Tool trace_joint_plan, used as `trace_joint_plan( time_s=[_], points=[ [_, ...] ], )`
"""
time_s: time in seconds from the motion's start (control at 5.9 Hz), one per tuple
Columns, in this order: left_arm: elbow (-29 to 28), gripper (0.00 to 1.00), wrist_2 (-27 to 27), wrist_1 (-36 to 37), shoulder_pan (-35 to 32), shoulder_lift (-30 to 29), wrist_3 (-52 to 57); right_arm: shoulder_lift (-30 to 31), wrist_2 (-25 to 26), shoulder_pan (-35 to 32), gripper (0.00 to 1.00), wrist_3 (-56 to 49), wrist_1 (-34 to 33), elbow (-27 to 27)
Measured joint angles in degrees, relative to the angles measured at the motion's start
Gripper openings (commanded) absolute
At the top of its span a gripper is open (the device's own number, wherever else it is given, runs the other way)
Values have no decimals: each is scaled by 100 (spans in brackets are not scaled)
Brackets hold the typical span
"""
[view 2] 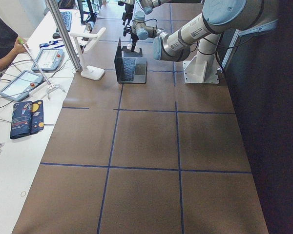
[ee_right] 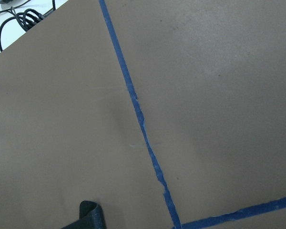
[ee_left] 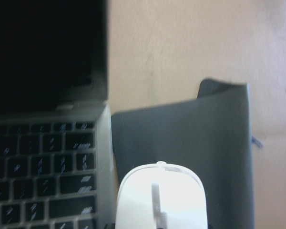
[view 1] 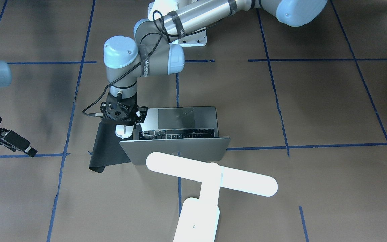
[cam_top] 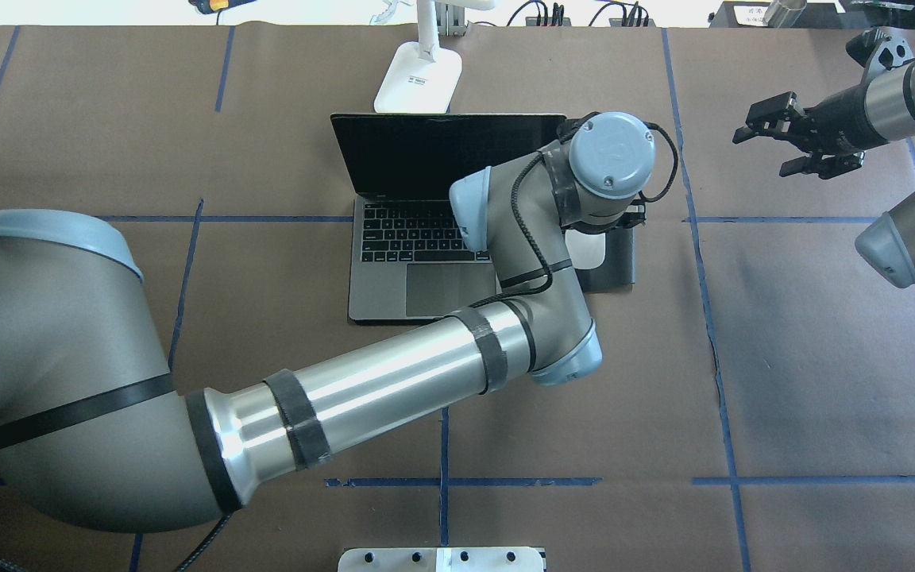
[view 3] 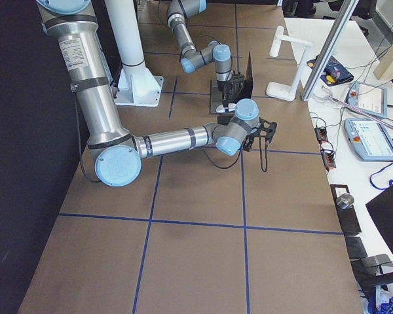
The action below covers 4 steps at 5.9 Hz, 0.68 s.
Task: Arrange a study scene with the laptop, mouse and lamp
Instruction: 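Carry the white mouse with the left gripper onto the black mousepad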
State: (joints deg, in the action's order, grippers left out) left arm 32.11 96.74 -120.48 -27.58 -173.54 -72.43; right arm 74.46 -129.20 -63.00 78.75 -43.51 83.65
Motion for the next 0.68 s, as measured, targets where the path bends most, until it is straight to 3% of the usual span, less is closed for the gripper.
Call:
trace_joint_plan(
  time_s=[0.34,0.51,0.68],
  points=[
    [-707,26,-474,-468,74,-280,-118,4,-47,-5,100,2,-3,16],
    [-825,26,-563,-609,123,-304,-208,-3,-87,-4,100,7,-7,13],
    [-863,34,-589,-669,175,-309,-303,-13,-103,-3,100,8,-8,3]
  ],
)
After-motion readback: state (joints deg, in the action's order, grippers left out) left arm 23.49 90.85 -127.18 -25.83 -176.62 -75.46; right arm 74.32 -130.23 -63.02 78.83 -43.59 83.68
